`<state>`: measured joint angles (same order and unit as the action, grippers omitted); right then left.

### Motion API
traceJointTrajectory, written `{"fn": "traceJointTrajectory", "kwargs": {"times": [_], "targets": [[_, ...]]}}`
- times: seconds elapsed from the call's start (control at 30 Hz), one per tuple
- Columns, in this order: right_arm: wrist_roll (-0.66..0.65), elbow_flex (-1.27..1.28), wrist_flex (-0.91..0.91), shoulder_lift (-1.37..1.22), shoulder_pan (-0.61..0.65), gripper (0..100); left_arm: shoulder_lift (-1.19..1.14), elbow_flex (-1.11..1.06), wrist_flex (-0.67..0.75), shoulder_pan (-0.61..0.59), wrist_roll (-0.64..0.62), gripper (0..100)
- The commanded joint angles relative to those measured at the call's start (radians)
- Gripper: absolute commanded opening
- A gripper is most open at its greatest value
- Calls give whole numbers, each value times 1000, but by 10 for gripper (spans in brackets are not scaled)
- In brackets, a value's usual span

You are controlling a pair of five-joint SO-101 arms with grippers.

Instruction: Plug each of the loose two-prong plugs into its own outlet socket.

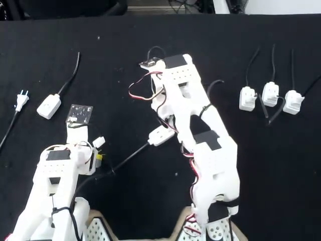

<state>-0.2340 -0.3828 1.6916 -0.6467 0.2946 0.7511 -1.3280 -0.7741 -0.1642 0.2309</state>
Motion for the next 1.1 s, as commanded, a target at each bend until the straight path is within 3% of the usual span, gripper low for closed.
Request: {"fn": "traceJointTrajectory", "kwargs": {"times": [0.0,0.13,0.43,1.07], "targets": [[11,44,-44,-22,37,11,2,5,-5,2,-6,213],[11,90,-69,31,40,11,2,7,-5,2,-6,213],[12,470,-278,369,38,11,2,7,-5,2,-5,213],[12,410,-221,432,40,11,2,7,-5,2,-6,213]]}}
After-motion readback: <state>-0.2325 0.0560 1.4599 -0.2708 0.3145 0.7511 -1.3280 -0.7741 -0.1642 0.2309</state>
